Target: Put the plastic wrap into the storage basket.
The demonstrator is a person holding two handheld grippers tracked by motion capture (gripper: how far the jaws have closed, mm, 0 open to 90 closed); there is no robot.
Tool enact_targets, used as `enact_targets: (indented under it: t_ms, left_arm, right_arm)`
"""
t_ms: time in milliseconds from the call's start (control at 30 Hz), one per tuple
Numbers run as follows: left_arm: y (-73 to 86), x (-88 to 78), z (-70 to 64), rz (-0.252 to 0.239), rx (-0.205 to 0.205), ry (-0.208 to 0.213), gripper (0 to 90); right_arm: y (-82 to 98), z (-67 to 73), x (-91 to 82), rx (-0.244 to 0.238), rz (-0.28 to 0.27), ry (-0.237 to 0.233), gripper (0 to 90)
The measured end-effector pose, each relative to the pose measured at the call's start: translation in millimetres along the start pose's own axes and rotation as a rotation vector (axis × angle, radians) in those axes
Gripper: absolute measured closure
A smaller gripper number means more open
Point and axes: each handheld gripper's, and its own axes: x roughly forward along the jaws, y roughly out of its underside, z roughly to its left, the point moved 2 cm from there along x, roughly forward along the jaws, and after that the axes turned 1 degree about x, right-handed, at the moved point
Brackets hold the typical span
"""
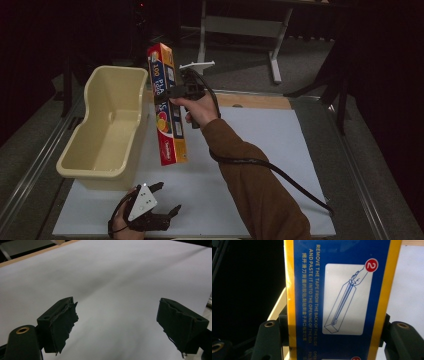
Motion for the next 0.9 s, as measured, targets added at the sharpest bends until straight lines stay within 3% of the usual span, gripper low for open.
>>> enact_targets:
  t_ms: [133,333,533,600,700,800,900]
  left_arm:
    - [0.5,0.0,0.2,-0.005,-0.008,0.003,15.3]
    - [0.2,-0.9,-3.1,-0.011,0.002,0.013,15.3]
    - [0.2,-0.9,-4.3,-0.015,0.000,0.016,15.2]
    - [0.1,-1.6,-4.2,-0.019,-0.001,0.015,15.3]
    - [0.0,-2.3,-3.6,-0.023,-0.004,0.012,15.3]
    - [0.1,-2.9,-3.4,-0.025,-0.003,0.012,15.3]
    - [0.4,-4.6,-3.6,-0.031,-0.003,0.010,15.3]
  right_arm:
    - [-0.9,5.7,7.2,0.023,0.003,-0.027,40.0]
    - [-4.0,16.9,23.8,0.095,-0.008,-0.080,40.0]
    - [-4.1,24.1,35.8,0.131,-0.018,-0.099,39.9]
    - [-3.4,26.1,44.4,0.165,-0.028,-0.104,39.9]
    - [-0.8,30.8,52.1,0.144,-0.025,-0.085,39.9]
    - [1.0,31.5,58.3,0.194,-0.032,-0.127,39.9]
    - [1.7,33.0,64.0,0.232,-0.048,-0.132,39.8]
